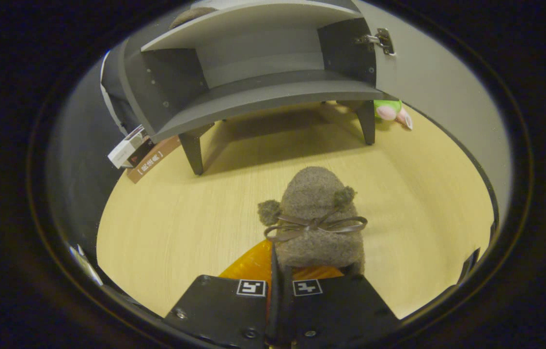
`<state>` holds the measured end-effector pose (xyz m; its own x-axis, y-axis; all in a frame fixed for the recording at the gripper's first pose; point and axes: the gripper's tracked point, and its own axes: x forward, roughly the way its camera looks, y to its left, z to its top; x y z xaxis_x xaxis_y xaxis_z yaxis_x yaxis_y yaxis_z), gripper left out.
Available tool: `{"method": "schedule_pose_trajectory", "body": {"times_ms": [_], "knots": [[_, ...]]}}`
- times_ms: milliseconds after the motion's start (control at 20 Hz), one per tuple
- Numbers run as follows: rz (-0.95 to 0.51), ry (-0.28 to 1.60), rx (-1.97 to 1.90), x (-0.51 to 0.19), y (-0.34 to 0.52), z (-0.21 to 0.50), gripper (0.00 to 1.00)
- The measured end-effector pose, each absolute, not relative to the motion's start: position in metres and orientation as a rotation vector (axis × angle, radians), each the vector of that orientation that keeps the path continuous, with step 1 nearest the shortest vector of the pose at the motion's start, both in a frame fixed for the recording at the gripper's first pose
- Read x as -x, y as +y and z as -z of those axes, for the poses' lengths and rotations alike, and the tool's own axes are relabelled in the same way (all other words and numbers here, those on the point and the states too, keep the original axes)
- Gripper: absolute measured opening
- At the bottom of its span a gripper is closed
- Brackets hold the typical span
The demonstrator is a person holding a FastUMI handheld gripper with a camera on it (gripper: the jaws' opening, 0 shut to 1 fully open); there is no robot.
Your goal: Open the shoe cabinet door, grab the shoes and put them into the shoe cabinet, then close the shoe cabinet door.
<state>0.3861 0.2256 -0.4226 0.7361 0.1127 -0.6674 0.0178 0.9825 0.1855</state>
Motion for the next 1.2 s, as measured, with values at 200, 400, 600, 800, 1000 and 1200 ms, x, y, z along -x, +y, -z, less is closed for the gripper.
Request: {"method": "schedule_pose_trajectory", "body": {"times_ms": [200,400,600,800,1000,1200], "knots": [[-0.112,0.692,-0.172,-0.366,0.227,0.384,0.07],[-0.133,0.599,-0.147,-0.351,0.228,0.323,0.06],[-0.119,0.463,-0.108,-0.352,0.219,0.241,0.06],[-0.103,0.347,-0.066,-0.363,0.214,0.162,0.07],[-0.102,0.262,-0.033,-0.394,0.214,0.101,0.06],[-0.11,0.195,0.019,-0.443,0.217,0.051,0.06]]}}
